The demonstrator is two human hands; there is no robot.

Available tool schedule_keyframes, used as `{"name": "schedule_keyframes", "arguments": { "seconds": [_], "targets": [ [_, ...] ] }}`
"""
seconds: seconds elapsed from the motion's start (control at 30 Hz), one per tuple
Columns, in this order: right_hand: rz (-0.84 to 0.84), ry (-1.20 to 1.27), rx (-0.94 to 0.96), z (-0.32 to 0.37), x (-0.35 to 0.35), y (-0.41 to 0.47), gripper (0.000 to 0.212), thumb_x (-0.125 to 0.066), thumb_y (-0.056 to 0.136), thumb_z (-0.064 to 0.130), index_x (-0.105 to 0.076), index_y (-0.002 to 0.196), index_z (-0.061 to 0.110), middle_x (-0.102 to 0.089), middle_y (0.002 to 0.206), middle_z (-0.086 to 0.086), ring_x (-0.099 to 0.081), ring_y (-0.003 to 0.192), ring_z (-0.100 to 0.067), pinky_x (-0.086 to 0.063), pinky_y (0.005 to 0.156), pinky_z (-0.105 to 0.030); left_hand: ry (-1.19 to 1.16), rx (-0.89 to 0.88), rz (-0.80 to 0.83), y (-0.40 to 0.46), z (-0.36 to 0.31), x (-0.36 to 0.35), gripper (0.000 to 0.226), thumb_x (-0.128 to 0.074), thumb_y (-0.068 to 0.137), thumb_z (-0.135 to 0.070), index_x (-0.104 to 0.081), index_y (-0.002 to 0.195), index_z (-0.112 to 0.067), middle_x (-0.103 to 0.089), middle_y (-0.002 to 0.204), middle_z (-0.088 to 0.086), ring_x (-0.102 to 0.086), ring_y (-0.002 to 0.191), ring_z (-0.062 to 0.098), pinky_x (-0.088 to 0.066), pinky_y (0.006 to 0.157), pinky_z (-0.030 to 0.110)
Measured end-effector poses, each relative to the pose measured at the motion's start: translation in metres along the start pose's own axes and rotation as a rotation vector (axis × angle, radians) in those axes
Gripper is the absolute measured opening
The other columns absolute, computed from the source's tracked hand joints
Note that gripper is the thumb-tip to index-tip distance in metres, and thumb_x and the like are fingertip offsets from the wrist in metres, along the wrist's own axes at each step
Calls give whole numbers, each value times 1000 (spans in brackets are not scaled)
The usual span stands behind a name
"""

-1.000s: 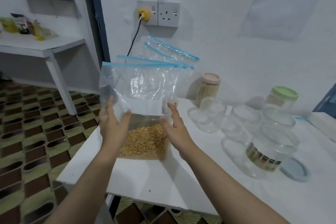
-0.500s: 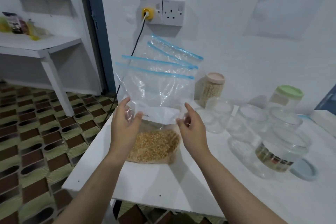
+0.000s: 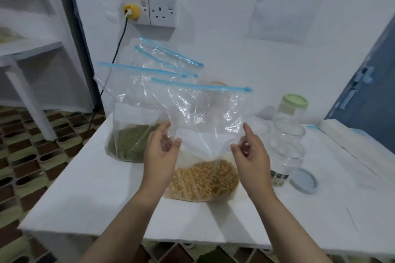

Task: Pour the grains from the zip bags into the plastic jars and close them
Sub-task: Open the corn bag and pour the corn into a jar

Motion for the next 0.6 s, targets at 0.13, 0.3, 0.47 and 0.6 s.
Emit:
{"name": "schedule_keyframes", "arguments": {
  "seconds": [0.13, 0.3, 0.47, 0.6],
  "targets": [
    [12, 26, -16, -3, 18, -6, 63, -62, 95, 8, -40, 150, 27, -51, 95, 2, -54, 82, -4, -41, 81, -6, 26, 10, -3, -12, 6, -18, 49, -66, 93, -13, -53, 120, -51, -54, 112, 2, -56, 90, -4, -46, 83, 16],
    [76, 87, -73, -8, 23, -10, 69, -64, 94, 16, -32, 149, 43, -49, 125, 18, -62, 78, -8, -46, 80, -15, 121, 0, -56, -25, 7, -17, 51, -66, 94, -13, -51, 135, -40, -46, 118, -6, -55, 87, -8, -43, 81, 7],
    [98, 200, -29, 3, 28, 0, 64, -59, 94, 3, -41, 146, 37, -60, 111, 15, -54, 81, -1, -46, 77, -12, 344, -86, -93, -36, 2, -19, 49, -64, 94, -10, -49, 134, -34, -25, 145, -6, -30, 120, -25, -28, 99, 0],
    [30, 289, 45, 16, 28, 13, 62, -59, 96, 5, -40, 146, 36, -57, 114, 10, -63, 95, -16, -48, 81, -18, 537, -210, -113, -36, -3, -24, 52, -66, 88, -5, -55, 131, -33, -16, 154, -2, -10, 146, 12, -22, 109, 15]
  ]
}}
Point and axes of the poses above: each hand's wrist, its own y-axis towards the middle knuckle, its own x-axis out of the back of the hand, z = x × y, the point moved 4 cm from there along y, towards the middle knuckle
